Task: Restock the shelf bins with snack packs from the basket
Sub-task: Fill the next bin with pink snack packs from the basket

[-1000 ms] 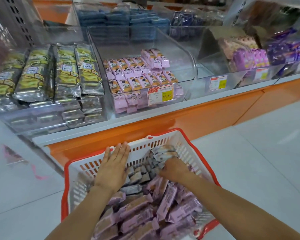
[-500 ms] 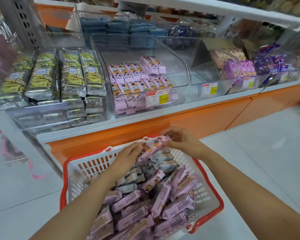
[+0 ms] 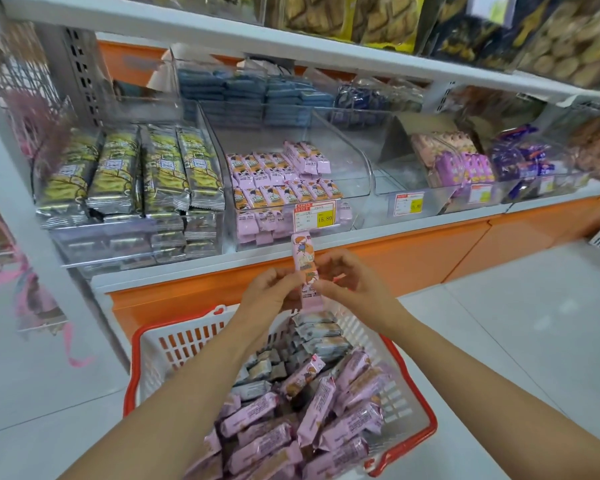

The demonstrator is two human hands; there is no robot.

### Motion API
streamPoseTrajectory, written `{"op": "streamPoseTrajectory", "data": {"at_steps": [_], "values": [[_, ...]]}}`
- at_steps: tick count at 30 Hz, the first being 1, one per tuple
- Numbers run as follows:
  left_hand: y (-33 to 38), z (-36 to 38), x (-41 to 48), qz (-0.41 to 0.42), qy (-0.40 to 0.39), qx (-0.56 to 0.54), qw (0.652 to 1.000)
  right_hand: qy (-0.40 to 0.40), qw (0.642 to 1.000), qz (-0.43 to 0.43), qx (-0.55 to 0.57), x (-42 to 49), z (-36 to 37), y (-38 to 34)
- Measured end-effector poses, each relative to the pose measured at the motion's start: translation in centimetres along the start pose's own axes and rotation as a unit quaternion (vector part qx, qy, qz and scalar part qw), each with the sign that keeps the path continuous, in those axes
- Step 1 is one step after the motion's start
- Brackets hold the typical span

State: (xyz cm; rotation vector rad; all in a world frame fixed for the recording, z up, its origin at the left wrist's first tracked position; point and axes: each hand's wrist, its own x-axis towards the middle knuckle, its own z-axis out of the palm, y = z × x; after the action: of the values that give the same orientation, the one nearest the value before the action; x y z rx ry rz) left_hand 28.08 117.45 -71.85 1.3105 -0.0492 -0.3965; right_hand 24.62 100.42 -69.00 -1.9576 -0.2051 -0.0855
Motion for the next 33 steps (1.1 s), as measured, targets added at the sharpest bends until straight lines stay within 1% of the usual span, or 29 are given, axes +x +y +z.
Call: {"op": "streamPoseTrajectory", "data": {"at_steps": [2, 4, 7, 8, 9, 10, 11, 12, 13, 14, 15, 16, 18, 19, 21, 26, 30, 33], "values": [[0.3, 0.4, -0.2, -0.005, -0.017, 0.005, 1.000, 0.003, 0.999, -0.005, -0.034, -0.7, -0.3, -0.7], [0.4, 0.7, -0.3, -0.002, -0.030, 0.031, 0.999, 0.001, 0.998, -0.004, -0.057, -1.4, -0.6, -1.1], [0.9, 1.3, -0.5, 0.011, -0.053, 0.044, 0.998, 0.031, 0.998, -0.001, -0.055, -1.8, -0.9, -1.5], [1.1, 1.6, -0.7, 0.029, -0.058, 0.050, 0.997, 0.045, 0.998, -0.001, -0.046, -1.8, -1.2, -1.8], [1.5, 1.8, -0.7, 0.065, -0.048, 0.080, 0.994, 0.058, 0.998, -0.002, -0.036, -1.7, -1.5, -2.1], [1.8, 1.8, -0.7, 0.126, -0.020, 0.138, 0.982, 0.069, 0.997, -0.006, -0.027, -1.4, -2.0, -2.5], [1.9, 1.5, -0.4, 0.202, 0.023, 0.214, 0.955, 0.077, 0.997, -0.011, -0.023, -1.0, -2.5, -3.0], [2.2, 1.1, -0.3, 0.282, 0.074, 0.289, 0.912, 0.085, 0.996, -0.018, -0.025, -0.5, -3.0, -3.6], [2.3, 0.6, 0.0, 0.350, 0.129, 0.356, 0.857, 0.091, 0.995, -0.029, -0.032, 0.1, -3.4, -4.3], [2.5, 0.0, 0.3, 0.399, 0.175, 0.409, 0.802, 0.095, 0.994, -0.041, -0.042, 0.8, -3.8, -4.9], [2.7, -0.5, 0.5, 0.424, 0.206, 0.448, 0.760, 0.100, 0.992, -0.052, -0.052, 1.5, -4.1, -5.6], [2.8, -1.1, 0.7, 0.429, 0.221, 0.486, 0.729, 0.105, 0.991, -0.062, -0.059, 2.3, -4.3, -6.2], [3.0, -2.0, 1.1, 0.408, 0.220, 0.573, 0.676, 0.116, 0.988, -0.075, -0.071, 4.1, -4.5, -7.2], [3.0, -2.5, 1.3, 0.391, 0.214, 0.607, 0.658, 0.122, 0.986, -0.077, -0.083, 5.1, -4.5, -7.5], [2.9, -3.1, 1.6, 0.367, 0.201, 0.646, 0.638, 0.132, 0.983, -0.074, -0.106, 7.3, -4.6, -7.7], [2.8, -4.3, 2.1, 0.374, 0.200, 0.686, 0.591, 0.160, 0.967, -0.042, -0.194, 13.3, -4.8, -7.0], [2.6, -4.8, 2.8, 0.378, 0.205, 0.699, 0.571, 0.185, 0.950, -0.019, -0.252, 18.3, -4.6, -6.3], [2.5, -4.8, 3.1, 0.391, 0.205, 0.696, 0.566, 0.183, 0.940, -0.002, -0.287, 21.6, -3.8, -5.7]]}}
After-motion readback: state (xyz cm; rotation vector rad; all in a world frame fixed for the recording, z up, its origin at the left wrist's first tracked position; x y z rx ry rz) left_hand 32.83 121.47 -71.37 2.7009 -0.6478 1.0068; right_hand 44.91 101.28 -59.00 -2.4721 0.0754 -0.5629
